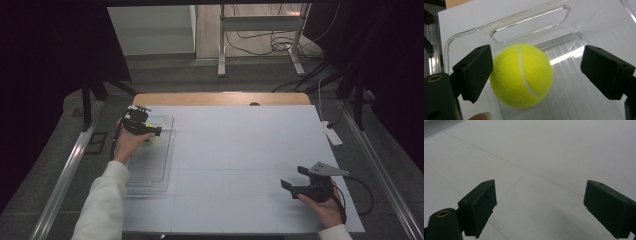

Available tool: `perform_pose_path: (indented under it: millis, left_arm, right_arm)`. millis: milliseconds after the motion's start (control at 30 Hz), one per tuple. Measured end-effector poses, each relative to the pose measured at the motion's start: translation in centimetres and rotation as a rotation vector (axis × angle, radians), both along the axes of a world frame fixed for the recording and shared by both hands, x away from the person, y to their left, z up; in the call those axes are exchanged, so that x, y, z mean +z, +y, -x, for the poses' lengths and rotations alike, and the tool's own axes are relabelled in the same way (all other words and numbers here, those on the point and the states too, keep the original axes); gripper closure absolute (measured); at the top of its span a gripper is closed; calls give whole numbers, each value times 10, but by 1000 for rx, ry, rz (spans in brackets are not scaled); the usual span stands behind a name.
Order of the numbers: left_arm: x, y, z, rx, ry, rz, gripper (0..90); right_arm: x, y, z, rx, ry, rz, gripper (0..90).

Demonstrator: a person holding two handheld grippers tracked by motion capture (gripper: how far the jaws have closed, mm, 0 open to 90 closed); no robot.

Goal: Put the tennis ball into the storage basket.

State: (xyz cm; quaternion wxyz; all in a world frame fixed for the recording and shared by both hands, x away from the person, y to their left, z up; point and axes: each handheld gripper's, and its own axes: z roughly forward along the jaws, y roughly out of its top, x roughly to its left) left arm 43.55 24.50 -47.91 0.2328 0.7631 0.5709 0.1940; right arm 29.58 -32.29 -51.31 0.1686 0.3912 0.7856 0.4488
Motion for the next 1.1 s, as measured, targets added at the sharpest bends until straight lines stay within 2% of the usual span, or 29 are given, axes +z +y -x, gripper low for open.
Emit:
perform_pose_path:
  millis: [300, 667, 700, 967, 1100]
  left_arm:
    - [9, 1, 7, -29, -38, 65, 123]
    - [18, -2, 22, -86, -90, 116, 125]
    - [19, -1, 26, -90, -102, 135, 124]
    - [24, 3, 38, -102, -127, 180, 130]
    - [25, 3, 49, -120, -148, 204, 131]
  right_arm:
    - [0, 0, 0, 0, 1, -1, 113]
    - [-1, -3, -1, -5, 6, -15, 112]
    - [-1, -3, -1, -4, 7, -14, 112]
    - [-1, -4, -1, -3, 9, -25, 112]
    - [-1, -5, -1, -2, 9, -23, 113]
